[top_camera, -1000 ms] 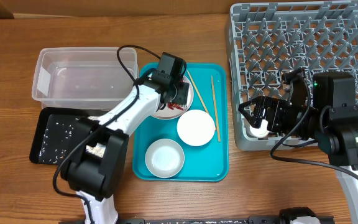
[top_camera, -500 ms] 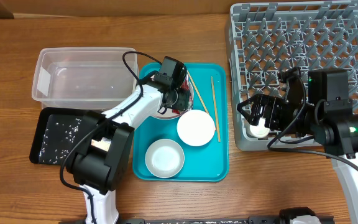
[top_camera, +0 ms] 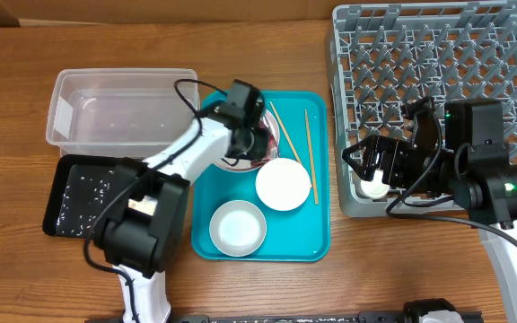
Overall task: Sort waste into correct bins and load items into the dishwasher
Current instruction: 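Drop the red wrapper into the clear plastic bin, left gripper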
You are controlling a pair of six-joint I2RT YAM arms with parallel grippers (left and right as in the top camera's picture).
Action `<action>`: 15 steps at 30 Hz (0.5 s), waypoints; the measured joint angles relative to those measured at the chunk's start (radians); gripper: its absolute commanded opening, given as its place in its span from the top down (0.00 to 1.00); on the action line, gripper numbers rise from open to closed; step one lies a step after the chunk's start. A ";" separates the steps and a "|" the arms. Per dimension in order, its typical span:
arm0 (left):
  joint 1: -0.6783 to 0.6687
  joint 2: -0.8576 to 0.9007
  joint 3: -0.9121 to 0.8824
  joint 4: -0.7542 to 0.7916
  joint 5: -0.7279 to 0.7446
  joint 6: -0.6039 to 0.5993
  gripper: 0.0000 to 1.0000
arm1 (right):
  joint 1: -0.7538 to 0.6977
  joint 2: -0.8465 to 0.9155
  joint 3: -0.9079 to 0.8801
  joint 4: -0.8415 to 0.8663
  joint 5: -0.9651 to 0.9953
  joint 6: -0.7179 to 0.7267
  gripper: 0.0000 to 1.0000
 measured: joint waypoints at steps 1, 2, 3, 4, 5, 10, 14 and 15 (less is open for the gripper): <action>0.017 -0.010 0.015 -0.027 0.002 -0.003 0.96 | 0.000 0.000 0.000 -0.001 0.000 0.000 0.04; 0.043 -0.028 0.039 -0.067 0.005 -0.007 0.96 | 0.000 0.000 0.000 0.000 0.000 0.000 0.04; 0.068 -0.049 0.060 -0.095 0.005 -0.010 0.96 | 0.000 0.000 0.000 0.000 0.000 0.000 0.04; 0.094 -0.075 0.082 -0.119 0.003 -0.010 0.96 | 0.000 0.000 0.000 0.000 0.000 0.000 0.04; 0.127 -0.110 0.108 -0.143 -0.004 -0.013 0.96 | 0.000 0.000 0.000 0.000 0.000 0.000 0.04; 0.283 -0.271 0.180 -0.236 -0.116 -0.018 0.96 | 0.000 0.000 0.000 0.000 0.000 0.000 0.04; 0.340 -0.272 0.181 -0.267 -0.215 -0.024 0.56 | 0.000 0.000 0.000 0.001 0.000 0.000 0.03; 0.343 -0.258 0.180 -0.267 -0.235 -0.019 0.50 | 0.000 0.000 0.000 0.001 0.000 0.000 0.03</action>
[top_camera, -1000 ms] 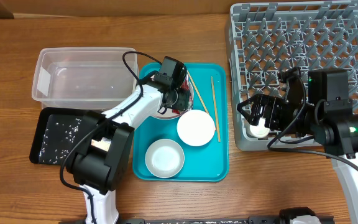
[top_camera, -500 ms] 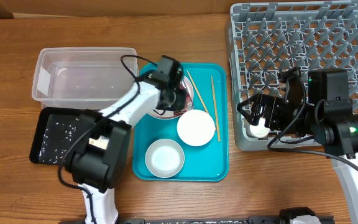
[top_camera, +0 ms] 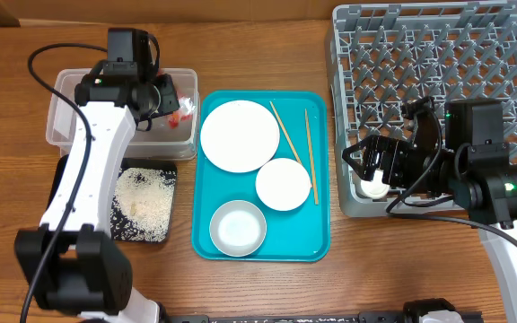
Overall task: Sort waste into correct bins and load items into the dishwasher
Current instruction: 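Drop the red wrapper into the clear plastic bin, left gripper, then grasp the white tissue on the plate with the left gripper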
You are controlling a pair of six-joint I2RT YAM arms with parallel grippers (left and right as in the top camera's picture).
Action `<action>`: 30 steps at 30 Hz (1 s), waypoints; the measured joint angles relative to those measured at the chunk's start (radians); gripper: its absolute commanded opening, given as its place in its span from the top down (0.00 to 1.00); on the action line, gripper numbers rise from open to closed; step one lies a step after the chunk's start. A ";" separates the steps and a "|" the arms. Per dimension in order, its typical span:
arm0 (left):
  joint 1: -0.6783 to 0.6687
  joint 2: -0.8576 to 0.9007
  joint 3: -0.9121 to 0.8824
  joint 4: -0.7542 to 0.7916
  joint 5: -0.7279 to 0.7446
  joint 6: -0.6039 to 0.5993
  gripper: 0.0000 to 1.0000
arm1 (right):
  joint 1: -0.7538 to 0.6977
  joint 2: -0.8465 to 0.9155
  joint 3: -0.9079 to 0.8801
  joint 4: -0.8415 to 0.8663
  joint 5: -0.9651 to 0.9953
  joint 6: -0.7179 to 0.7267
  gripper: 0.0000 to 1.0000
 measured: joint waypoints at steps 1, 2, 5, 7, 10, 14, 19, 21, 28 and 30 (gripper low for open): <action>0.000 0.018 -0.002 0.001 -0.018 0.000 0.47 | 0.000 0.000 0.000 -0.001 0.000 0.000 0.04; -0.001 0.030 -0.005 0.001 -0.025 0.001 0.45 | 0.000 0.000 0.000 -0.001 0.000 0.000 0.04; -0.010 0.046 -0.006 0.001 -0.021 0.002 0.44 | 0.000 0.000 0.000 -0.006 0.000 0.000 0.03; -0.026 0.045 -0.002 0.001 -0.011 0.006 0.45 | 0.000 0.000 0.000 -0.006 0.000 0.000 0.03; -0.089 0.045 0.005 0.005 0.004 0.021 0.45 | 0.000 0.000 0.000 -0.002 0.000 0.000 0.03; -0.211 0.056 0.006 0.034 0.003 0.054 0.41 | 0.000 0.000 0.000 0.000 0.000 0.000 0.03; -0.336 0.183 0.013 0.066 -0.043 0.069 0.42 | 0.000 0.000 0.000 0.000 0.000 0.000 0.03; -0.351 0.267 0.013 0.066 -0.064 0.049 0.42 | 0.000 0.000 0.000 -0.001 0.000 0.000 0.03; -0.341 0.389 0.021 0.078 -0.087 -0.021 0.96 | 0.000 0.000 0.000 -0.002 0.000 0.000 0.03; -0.338 0.388 0.026 0.045 -0.083 -0.025 0.96 | 0.000 0.000 0.000 -0.001 0.000 0.000 0.03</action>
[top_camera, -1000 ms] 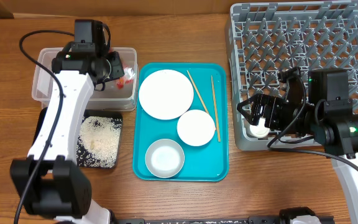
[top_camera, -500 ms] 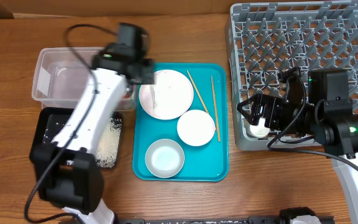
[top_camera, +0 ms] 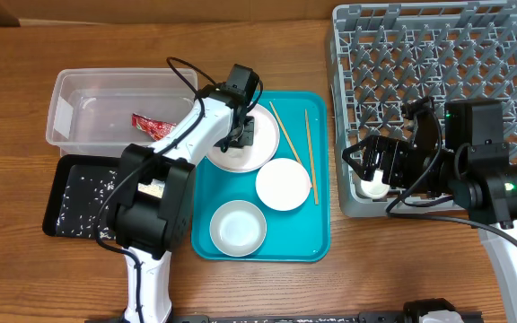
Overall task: Sort waste into correct bins and load items into the dishwasher
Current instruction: 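Grasp the white tissue on the plate with the left gripper, then drop the white tissue into the clear plastic bin, left gripper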
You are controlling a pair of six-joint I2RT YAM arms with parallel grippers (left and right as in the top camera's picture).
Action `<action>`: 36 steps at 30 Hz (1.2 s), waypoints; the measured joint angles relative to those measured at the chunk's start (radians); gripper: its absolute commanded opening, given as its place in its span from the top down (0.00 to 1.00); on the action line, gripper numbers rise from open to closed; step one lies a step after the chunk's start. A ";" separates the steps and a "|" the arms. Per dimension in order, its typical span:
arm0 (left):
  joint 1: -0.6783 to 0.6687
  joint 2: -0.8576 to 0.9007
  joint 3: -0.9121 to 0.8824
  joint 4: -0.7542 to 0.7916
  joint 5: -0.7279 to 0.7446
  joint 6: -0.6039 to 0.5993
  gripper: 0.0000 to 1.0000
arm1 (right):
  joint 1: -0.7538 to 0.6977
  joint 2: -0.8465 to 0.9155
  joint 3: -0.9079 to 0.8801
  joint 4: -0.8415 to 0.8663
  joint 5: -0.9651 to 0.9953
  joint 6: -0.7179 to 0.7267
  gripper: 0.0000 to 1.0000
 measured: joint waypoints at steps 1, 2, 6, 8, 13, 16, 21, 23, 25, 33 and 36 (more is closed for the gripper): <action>0.000 0.000 0.013 -0.025 0.003 0.000 0.96 | 0.000 0.000 0.000 0.000 0.000 0.000 0.03; 0.000 0.000 0.028 -0.053 0.006 0.000 0.96 | 0.000 0.000 0.000 0.000 0.000 0.000 0.03; 0.004 -0.035 0.114 -0.173 0.006 -0.003 0.96 | 0.000 0.000 0.000 0.000 0.000 0.000 0.03; 0.015 -0.090 0.153 -0.203 -0.014 -0.003 0.96 | 0.000 0.000 0.000 0.000 0.000 0.000 0.03; 0.100 -0.264 0.210 -0.239 -0.103 -0.003 0.96 | 0.000 0.000 0.000 0.000 0.000 0.000 0.03; 0.192 -0.290 0.216 -0.254 -0.134 -0.003 0.32 | 0.000 0.000 0.000 0.000 0.000 0.001 0.03; 0.329 -0.228 0.179 -0.256 -0.114 0.014 0.20 | 0.000 0.000 0.000 0.000 0.000 0.001 0.04; 0.360 -0.210 0.174 -0.284 -0.083 0.037 0.22 | 0.000 0.000 0.000 0.001 0.000 0.000 0.04; 0.373 -0.213 0.174 -0.326 -0.051 0.056 0.25 | 0.000 0.000 0.000 0.001 0.001 0.000 0.04; 0.281 -0.464 0.177 -0.442 0.032 0.099 0.23 | 0.000 0.000 0.000 0.051 0.081 0.000 0.01; 0.192 -0.623 0.195 -0.483 0.031 0.106 0.00 | 0.000 0.000 0.000 0.090 0.100 0.000 0.00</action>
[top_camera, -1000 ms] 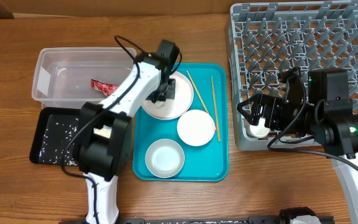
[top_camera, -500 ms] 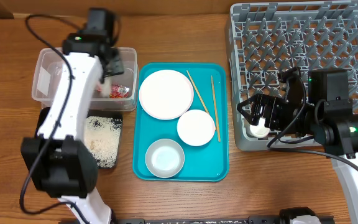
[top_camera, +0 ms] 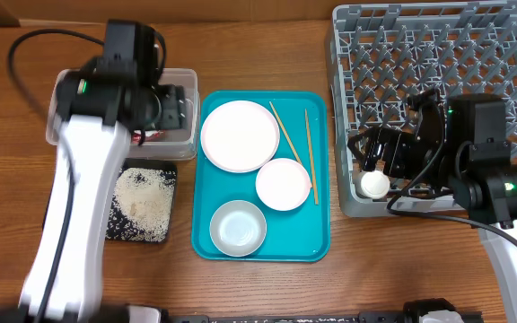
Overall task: Sort waste into correct bins and load items into the dishwasher
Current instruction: 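Drop the white tissue into the clear plastic bin, left gripper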
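Note:
My left gripper [top_camera: 170, 106] hangs over the clear plastic bin [top_camera: 188, 82] at the back left; blur hides how its jaws stand. A red wrapper [top_camera: 151, 136] shows in the bin under the arm. The teal tray [top_camera: 299, 235] carries a large white plate [top_camera: 239, 135], a small white dish [top_camera: 283, 184], a pale bowl [top_camera: 238, 227] and two chopsticks [top_camera: 310, 154]. A white cup [top_camera: 375, 184] stands in the front left corner of the grey dish rack [top_camera: 438, 54]. My right gripper [top_camera: 372, 151] is open just behind the cup, not touching it.
A black tray [top_camera: 169, 235] in front of the bin holds a heap of rice [top_camera: 144, 202]. The rack fills the right side of the wooden table, with my right arm lying over its front edge. The left arm reaches across the bin's left half.
My left gripper was on the large plate and is now over the clear bin. The black tray now shows a heap of rice instead of scattered specks. My right gripper has let go of the cup.
First my left gripper was at a soiled plate, the bin empty, and my right gripper around the cup in the rack. Then the left was over the bin with a red wrapper. Then it was back at the plate, wrapper in the bin. Now it is over the bin.

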You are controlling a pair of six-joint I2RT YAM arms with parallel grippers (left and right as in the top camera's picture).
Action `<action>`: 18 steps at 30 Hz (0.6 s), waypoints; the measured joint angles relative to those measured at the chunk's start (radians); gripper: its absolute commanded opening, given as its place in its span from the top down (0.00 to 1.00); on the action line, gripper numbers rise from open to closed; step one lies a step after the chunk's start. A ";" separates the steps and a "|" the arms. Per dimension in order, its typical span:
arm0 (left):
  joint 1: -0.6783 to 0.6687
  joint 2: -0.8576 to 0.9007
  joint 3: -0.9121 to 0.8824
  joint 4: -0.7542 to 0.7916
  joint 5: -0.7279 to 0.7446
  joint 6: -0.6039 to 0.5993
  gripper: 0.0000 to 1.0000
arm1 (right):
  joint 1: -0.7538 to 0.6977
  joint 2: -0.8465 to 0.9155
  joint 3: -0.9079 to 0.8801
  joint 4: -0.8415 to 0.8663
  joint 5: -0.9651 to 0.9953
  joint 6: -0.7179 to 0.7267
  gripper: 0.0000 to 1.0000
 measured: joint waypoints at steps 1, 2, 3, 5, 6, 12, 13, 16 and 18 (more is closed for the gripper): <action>-0.030 -0.043 0.006 -0.014 -0.001 -0.001 0.00 | 0.000 0.000 0.000 0.009 0.004 0.000 0.00; -0.060 -0.089 0.011 -0.029 -0.002 -0.001 0.00 | 0.000 0.000 0.000 0.018 0.007 0.000 0.00; -0.079 -0.122 0.014 -0.042 -0.003 0.001 0.00 | 0.000 0.000 0.000 0.025 0.008 0.000 0.00; -0.102 -0.183 0.018 -0.078 -0.008 0.001 0.00 | 0.000 0.000 0.000 0.036 0.012 0.001 0.00; -0.108 -0.206 0.018 -0.095 -0.012 0.001 0.00 | 0.000 0.000 0.000 0.039 0.013 0.000 0.00; -0.114 -0.235 0.018 -0.115 -0.016 0.001 0.00 | 0.000 0.014 0.000 0.045 0.016 0.000 0.00; -0.114 -0.232 0.018 -0.114 -0.016 0.001 0.00 | 0.000 0.016 0.000 0.044 0.016 0.001 0.00; -0.114 -0.227 0.018 -0.114 -0.019 0.001 0.00 | 0.000 0.020 0.000 0.045 0.016 0.001 0.00; -0.114 -0.224 0.018 -0.115 -0.019 0.001 0.00 | 0.000 0.020 0.000 0.045 0.016 0.001 0.00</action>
